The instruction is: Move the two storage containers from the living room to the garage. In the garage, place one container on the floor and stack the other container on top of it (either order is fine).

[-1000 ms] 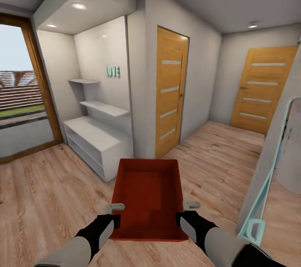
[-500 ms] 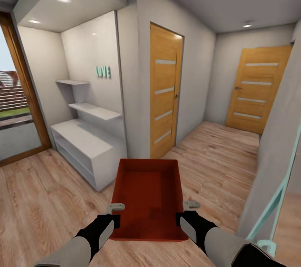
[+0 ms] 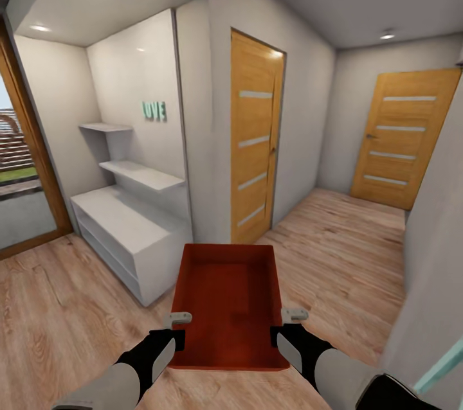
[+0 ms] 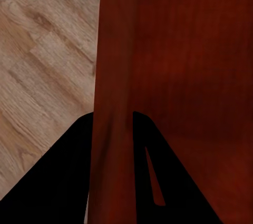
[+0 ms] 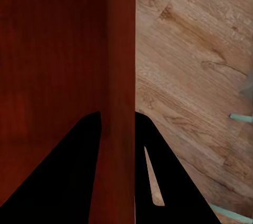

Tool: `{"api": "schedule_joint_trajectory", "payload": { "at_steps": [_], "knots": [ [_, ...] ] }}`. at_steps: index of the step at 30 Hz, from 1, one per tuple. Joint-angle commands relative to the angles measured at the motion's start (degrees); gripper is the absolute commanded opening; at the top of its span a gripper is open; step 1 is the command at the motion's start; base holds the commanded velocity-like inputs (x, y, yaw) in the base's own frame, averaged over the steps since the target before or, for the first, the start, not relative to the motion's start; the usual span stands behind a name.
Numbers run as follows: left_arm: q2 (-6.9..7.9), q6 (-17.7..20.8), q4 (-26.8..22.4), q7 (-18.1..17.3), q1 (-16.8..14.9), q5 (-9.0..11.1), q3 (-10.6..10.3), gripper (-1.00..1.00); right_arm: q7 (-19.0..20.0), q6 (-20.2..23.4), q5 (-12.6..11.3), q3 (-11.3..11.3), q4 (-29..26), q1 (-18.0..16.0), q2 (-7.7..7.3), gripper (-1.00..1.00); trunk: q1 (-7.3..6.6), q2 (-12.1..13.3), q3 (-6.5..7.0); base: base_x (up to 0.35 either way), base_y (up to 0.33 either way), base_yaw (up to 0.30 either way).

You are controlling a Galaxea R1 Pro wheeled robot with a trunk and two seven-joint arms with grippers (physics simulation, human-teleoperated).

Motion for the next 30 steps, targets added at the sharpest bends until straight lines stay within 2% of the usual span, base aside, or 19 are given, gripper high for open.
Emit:
{"api": "schedule_joint_trajectory", "payload": {
  "at_steps": [1,9,30],
  "knots": [
    [0.35,0.5,0.1,0.6,0.1,-0.4,-0.4,-1.00,-0.6,-2.2,1.8,-0.4,-0.2,-0.1,-0.20,-1.00,0.05,0.0,-0.02,0.323,0.000,0.000],
    [0.35,0.4,0.1,0.6,0.1,-0.4,-0.4,-1.00,-0.6,-2.3,1.8,-0.4,-0.2,-0.1,-0.20,-1.00,0.05,0.0,-0.02,0.323,0.000,-0.022],
    [0.27,0.5,0.1,0.6,0.1,-0.4,-0.4,-1.00,-0.6,-2.2,1.8,-0.4,-0.2,-0.1,-0.15,-1.00,0.05,0.0,-0.02,0.323,0.000,-0.244]
  ]
}}
